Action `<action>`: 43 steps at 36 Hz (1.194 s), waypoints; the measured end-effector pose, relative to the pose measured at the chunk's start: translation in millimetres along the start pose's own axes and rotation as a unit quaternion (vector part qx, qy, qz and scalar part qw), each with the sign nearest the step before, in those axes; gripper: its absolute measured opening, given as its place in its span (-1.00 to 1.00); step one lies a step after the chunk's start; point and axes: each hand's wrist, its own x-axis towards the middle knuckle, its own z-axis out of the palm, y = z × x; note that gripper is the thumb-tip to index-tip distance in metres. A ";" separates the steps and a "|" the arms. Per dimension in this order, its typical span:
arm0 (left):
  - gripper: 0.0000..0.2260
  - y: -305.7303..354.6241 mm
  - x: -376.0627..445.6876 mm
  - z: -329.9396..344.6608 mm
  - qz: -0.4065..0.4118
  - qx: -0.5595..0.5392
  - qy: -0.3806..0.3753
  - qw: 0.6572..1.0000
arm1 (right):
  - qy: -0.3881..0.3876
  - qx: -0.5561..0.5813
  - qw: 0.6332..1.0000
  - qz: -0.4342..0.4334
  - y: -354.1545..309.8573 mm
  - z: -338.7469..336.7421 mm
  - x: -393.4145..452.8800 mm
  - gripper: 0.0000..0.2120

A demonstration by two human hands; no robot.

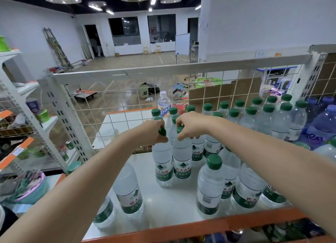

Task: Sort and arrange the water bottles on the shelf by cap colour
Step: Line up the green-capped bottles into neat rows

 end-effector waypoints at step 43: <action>-0.80 154.5 -12.3 24.7 -0.008 0.068 -0.038 0.997 | -0.009 -0.053 0.998 -0.042 119.0 -35.5 -92.1 -0.72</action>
